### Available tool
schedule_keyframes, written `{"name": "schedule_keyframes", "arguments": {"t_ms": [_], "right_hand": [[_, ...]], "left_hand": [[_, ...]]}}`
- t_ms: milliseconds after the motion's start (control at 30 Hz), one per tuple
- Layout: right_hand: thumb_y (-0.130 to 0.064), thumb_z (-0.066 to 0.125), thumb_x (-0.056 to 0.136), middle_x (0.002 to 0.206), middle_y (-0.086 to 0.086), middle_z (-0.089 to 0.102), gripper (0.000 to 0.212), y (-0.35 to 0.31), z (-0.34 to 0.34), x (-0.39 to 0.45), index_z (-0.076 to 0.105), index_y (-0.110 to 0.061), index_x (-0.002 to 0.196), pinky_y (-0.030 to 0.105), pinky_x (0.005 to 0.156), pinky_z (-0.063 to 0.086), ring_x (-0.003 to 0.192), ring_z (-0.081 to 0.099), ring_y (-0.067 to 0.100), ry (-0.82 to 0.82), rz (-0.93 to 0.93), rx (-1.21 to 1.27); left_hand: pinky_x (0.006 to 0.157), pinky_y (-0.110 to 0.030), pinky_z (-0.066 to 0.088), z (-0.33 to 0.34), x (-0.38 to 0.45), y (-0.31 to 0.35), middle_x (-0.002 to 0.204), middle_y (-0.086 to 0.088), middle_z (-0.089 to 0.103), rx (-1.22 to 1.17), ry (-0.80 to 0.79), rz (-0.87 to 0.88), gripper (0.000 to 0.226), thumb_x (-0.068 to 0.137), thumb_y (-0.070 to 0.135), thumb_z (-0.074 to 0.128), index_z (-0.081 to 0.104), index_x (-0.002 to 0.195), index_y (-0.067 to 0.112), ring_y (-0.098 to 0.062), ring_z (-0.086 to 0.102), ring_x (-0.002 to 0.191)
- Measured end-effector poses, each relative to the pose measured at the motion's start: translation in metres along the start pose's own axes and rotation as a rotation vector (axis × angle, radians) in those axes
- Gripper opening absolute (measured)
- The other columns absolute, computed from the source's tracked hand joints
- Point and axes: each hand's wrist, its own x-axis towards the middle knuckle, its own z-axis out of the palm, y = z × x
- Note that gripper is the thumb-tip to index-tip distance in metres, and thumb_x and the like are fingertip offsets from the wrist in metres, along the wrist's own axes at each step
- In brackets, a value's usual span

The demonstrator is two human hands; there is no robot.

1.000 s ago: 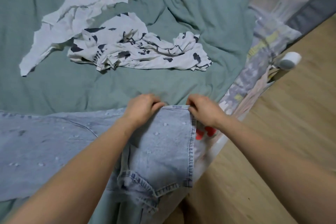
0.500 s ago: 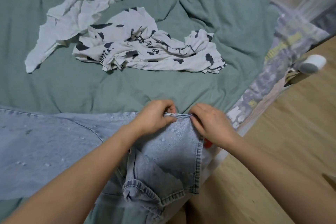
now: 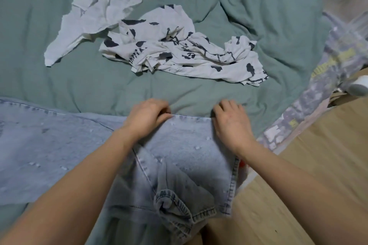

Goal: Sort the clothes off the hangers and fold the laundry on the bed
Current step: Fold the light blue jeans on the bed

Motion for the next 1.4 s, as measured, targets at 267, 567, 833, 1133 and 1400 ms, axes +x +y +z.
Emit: {"name": "schedule_keyframes", "arguments": {"t_ms": [267,567,833,1133,1400], "right_hand": [[-0.021,0.054,0.088,0.092,0.016,0.06,0.015,-0.182,-0.003,0.066,0.059,-0.007,0.091,0.041,0.075,0.044,0.089,0.057,0.035,0.0,-0.327,0.298],[-0.014,0.056,0.088,0.102,0.013,0.064,0.011,-0.281,0.006,0.09,0.059,-0.011,0.098,0.038,0.071,0.045,0.096,0.061,0.034,-0.106,-0.193,0.1],[-0.022,0.066,0.085,0.076,0.009,0.059,0.019,-0.276,0.006,0.059,0.05,-0.013,0.085,0.035,0.057,0.041,0.069,0.059,0.033,0.003,-0.327,0.109],[-0.025,0.06,0.092,0.064,-0.008,0.052,0.019,-0.266,-0.014,0.099,0.053,-0.021,0.075,0.029,0.063,0.031,0.071,0.049,0.02,-0.287,-0.181,0.591],[-0.009,0.047,0.09,0.103,0.006,0.061,0.02,-0.229,-0.006,0.136,0.055,-0.018,0.106,0.032,0.066,0.043,0.094,0.062,0.03,-0.142,-0.185,-0.041]], "left_hand": [[0.083,-0.043,0.049,-0.034,-0.098,-0.147,0.099,-0.01,0.069,0.072,0.264,-0.296,0.017,0.089,0.02,0.057,0.07,0.099,0.014,-0.034,0.061,0.095],[0.082,-0.038,0.047,-0.039,-0.147,-0.213,0.096,-0.011,0.065,0.181,0.206,-0.169,0.033,0.078,0.019,0.073,0.066,0.109,0.013,-0.034,0.063,0.088],[0.091,-0.041,0.049,-0.051,-0.167,-0.219,0.155,0.004,0.028,0.058,0.039,-0.15,0.074,0.079,0.006,0.052,0.033,0.148,0.025,-0.027,0.055,0.117],[0.084,-0.042,0.046,-0.089,-0.11,-0.229,0.114,-0.012,0.046,0.078,-0.187,-0.077,0.027,0.099,0.034,0.047,0.061,0.106,0.012,-0.035,0.058,0.094],[0.078,-0.037,0.041,-0.062,-0.085,-0.243,0.116,-0.013,0.06,0.198,-0.079,-0.222,0.025,0.103,0.028,0.037,0.055,0.105,0.011,-0.033,0.057,0.108]]}}
